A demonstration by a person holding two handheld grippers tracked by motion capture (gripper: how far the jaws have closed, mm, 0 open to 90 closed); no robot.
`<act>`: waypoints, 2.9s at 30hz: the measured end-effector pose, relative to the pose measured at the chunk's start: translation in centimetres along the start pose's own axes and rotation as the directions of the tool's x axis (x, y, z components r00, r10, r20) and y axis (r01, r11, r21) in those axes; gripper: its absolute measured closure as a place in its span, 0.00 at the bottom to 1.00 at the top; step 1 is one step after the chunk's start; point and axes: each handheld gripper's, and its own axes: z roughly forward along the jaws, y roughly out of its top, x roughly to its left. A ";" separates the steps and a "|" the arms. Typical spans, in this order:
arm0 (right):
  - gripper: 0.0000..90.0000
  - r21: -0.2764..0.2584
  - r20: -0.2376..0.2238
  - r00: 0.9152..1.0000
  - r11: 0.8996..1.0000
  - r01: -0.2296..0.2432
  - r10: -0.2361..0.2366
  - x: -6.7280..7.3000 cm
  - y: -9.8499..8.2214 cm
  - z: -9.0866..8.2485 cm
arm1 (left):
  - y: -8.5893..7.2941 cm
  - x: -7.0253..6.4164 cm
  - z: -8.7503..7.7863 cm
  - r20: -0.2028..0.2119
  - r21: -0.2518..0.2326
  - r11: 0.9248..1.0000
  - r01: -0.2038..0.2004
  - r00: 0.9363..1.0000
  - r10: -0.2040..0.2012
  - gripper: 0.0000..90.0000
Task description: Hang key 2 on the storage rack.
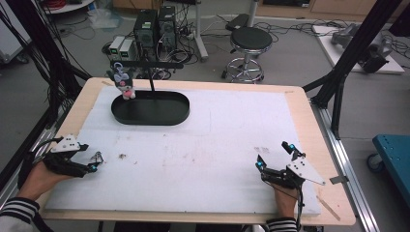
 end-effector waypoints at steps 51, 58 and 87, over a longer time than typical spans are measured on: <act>0.01 -0.002 0.002 1.000 1.000 0.003 -0.003 0.0 0.0 0.0 | 0.4 0.9 0.2 -0.022 0.015 0.998 0.069 0.997 -0.069 0.88; 0.01 -0.001 0.002 1.000 1.000 0.002 -0.002 0.0 0.0 0.0 | 0.5 1.0 0.4 -0.023 0.010 0.996 0.083 0.996 -0.083 0.89; 0.01 -0.001 0.002 1.000 1.000 0.006 -0.006 0.0 0.0 0.0 | 3.3 1.2 -1.5 -0.002 -0.136 0.985 0.103 0.995 -0.104 0.98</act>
